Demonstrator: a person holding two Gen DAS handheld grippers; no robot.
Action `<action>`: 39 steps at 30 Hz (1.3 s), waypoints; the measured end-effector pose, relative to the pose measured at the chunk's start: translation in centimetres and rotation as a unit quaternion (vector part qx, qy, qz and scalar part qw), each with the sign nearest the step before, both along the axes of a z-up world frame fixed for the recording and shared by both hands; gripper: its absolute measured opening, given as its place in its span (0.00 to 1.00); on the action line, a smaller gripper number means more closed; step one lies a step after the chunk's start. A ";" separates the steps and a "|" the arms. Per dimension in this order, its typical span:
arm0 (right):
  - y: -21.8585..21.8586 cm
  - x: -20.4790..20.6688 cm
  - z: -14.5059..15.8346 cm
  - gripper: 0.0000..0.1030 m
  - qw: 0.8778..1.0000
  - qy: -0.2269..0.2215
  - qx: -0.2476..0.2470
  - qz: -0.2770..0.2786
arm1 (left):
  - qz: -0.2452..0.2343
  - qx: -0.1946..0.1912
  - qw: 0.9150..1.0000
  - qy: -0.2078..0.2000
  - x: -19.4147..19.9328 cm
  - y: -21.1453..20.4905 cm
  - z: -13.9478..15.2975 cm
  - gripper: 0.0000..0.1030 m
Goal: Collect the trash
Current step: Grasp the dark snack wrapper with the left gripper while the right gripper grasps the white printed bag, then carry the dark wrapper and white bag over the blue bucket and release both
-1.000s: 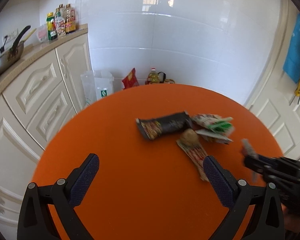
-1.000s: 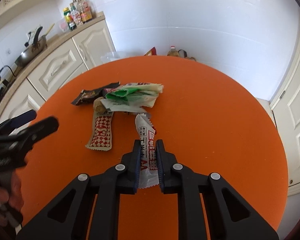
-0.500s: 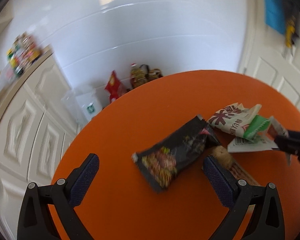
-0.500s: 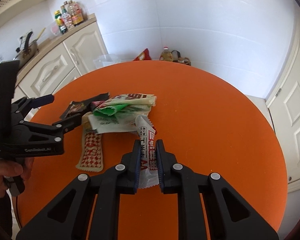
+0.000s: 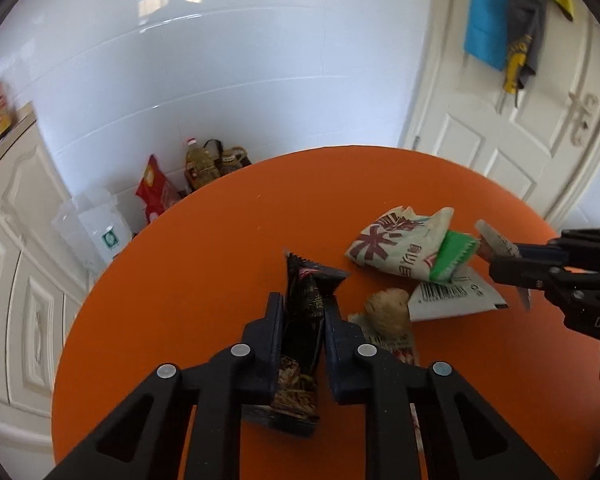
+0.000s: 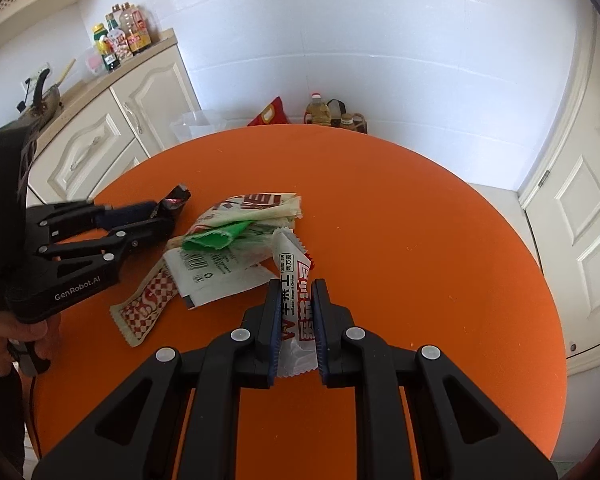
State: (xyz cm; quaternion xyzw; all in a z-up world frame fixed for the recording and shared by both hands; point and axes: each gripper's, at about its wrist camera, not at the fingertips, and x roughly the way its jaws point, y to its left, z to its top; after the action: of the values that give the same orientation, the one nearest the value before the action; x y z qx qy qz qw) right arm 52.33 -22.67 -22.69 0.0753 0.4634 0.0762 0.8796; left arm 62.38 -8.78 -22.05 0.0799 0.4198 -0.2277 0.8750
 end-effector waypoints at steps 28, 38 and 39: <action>-6.5 -14.3 8.8 0.14 0.994 -0.102 0.009 -0.039 | 0.054 -0.116 0.988 -0.083 -19.6 2.1 7.0 0.05; -11.8 -20.2 11.7 0.14 0.986 -0.138 -0.003 -0.090 | -0.016 -0.147 0.980 -0.135 -27.6 -2.6 9.7 0.05; -12.6 -20.9 11.8 0.14 0.985 -0.141 -0.005 -0.098 | -0.028 -0.151 0.978 -0.138 -28.3 -3.4 9.8 0.05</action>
State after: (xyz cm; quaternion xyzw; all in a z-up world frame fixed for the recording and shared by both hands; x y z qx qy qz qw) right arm 31.39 -35.29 -10.84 0.1051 0.3254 -0.0031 0.9397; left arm 34.08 -12.20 -12.20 -0.0110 0.2529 -0.2998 0.9198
